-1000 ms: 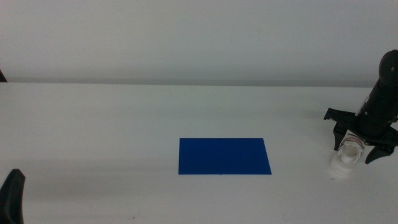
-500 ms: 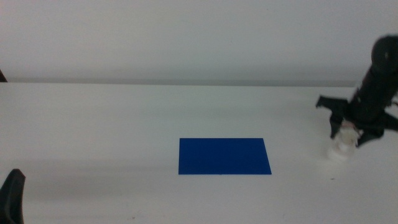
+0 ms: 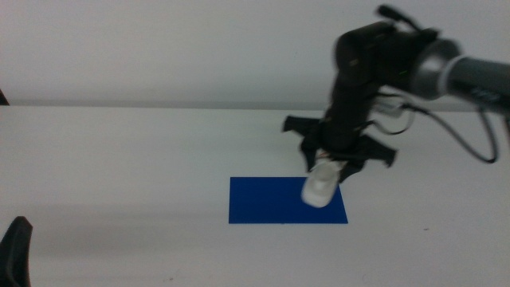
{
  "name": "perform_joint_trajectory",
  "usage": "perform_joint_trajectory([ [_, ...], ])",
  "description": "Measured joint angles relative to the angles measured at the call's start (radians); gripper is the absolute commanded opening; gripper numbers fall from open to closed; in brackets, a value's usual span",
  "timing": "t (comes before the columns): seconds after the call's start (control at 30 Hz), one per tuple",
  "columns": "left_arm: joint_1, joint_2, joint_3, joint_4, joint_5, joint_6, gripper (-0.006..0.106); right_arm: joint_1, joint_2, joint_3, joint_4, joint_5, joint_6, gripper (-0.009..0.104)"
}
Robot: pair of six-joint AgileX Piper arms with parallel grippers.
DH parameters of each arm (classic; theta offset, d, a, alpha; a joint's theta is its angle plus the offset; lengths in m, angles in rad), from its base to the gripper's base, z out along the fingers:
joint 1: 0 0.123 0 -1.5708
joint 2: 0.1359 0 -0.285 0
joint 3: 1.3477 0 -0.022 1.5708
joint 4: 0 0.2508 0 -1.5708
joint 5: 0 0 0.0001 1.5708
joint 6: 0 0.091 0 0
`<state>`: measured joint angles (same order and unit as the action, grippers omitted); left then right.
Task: Use one arm to grab the shoe from the table and place it on the mat.
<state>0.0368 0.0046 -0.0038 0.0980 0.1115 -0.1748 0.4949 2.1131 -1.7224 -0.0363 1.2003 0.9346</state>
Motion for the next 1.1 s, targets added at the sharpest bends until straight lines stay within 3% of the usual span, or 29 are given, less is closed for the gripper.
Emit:
perform_joint_trajectory([
  [0.3, 0.0, 0.0, 0.0, 0.0, 0.0, 0.0, 0.094, 0.087, 0.056, -0.036, -0.001, 0.006, 0.134, 0.005],
  [0.47, 0.0, 0.0, 0.0, 0.0, 0.0, 0.0, 0.094, 0.087, 0.056, -0.039, -0.012, 0.001, 0.083, 0.005],
  [0.57, 0.0, 0.0, 0.0, 0.0, 0.0, 0.0, 0.094, 0.093, 0.056, -0.039, -0.012, -0.045, -0.133, 0.005],
  [0.77, 0.0, 0.0, 0.0, 0.0, 0.0, 0.0, 0.094, 0.093, 0.056, -0.039, 0.036, -0.087, -0.881, 0.005],
  [0.83, 0.0, 0.0, 0.0, 0.0, 0.0, 0.0, 0.094, 0.095, 0.056, -0.039, 0.036, -0.087, -1.052, 0.005],
  [1.1, 0.0, 0.0, 0.0, 0.0, 0.0, 0.0, 0.094, 0.102, 0.056, -0.039, 0.052, -0.09, -1.42, 0.005],
])
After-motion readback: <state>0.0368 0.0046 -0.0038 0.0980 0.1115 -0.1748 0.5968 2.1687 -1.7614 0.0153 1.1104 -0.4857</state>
